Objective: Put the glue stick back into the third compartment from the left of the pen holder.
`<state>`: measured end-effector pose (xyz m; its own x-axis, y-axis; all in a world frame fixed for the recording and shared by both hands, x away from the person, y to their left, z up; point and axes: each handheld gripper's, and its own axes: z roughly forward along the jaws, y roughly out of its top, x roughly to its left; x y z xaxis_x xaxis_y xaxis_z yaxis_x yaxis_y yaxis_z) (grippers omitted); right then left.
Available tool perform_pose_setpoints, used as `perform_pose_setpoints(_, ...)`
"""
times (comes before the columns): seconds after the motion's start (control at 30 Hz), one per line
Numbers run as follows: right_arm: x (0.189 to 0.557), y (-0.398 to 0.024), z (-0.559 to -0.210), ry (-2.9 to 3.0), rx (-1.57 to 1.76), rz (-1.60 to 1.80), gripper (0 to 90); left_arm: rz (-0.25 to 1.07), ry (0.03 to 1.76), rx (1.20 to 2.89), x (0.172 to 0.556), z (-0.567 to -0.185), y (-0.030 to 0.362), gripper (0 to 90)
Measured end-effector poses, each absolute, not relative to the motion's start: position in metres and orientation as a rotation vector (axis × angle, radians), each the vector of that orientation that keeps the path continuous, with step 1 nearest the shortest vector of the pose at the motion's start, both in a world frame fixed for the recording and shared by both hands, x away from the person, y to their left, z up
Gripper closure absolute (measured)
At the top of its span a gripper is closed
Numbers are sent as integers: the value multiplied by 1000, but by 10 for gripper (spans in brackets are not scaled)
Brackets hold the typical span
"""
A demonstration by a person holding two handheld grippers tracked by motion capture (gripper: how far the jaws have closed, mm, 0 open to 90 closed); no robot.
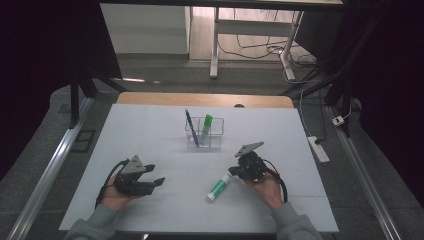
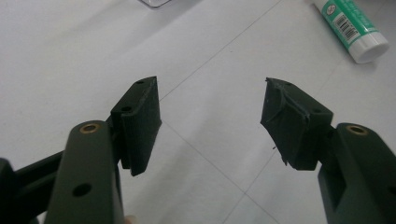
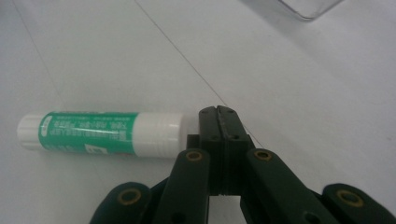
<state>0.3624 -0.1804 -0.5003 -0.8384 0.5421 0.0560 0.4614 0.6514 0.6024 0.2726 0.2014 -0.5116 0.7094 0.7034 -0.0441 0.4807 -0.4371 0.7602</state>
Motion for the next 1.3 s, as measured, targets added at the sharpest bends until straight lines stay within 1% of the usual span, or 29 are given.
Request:
perform_pose_setpoints(0.17, 358, -198, -496, 2677, 880, 970, 896, 335, 892, 2127, 274, -508, 192, 364)
perform_pose_setpoints(0.3, 352, -216, -493, 2617, 917, 1001, 895, 306, 870, 2144, 274, -503, 176, 362)
perform_pose_setpoints(0.53, 336, -248, -491, 2497, 979, 1081, 645, 238, 850, 2192, 276, -499, 144, 345)
perform_pose_setpoints(0.6, 333, -255, -490, 2473, 990, 1111, 599, 211, 845, 2201, 278, -497, 134, 340)
perform_pose_setpoints(0.7, 328, -263, -488, 2439, 996, 1125, 555, 183, 832, 2233, 280, -496, 116, 332)
perform_pose_setpoints(1.03, 329, -272, -488, 2412, 1009, 1117, 524, 98, 782, 2319, 289, -497, 63, 295)
perform_pose_setpoints(1.2, 330, -272, -489, 2411, 1003, 1097, 521, 56, 771, 2364, 294, -500, 43, 307)
perform_pose_setpoints(1.3, 330, -272, -489, 2407, 1008, 1089, 520, 39, 775, 2394, 297, -503, 33, 346)
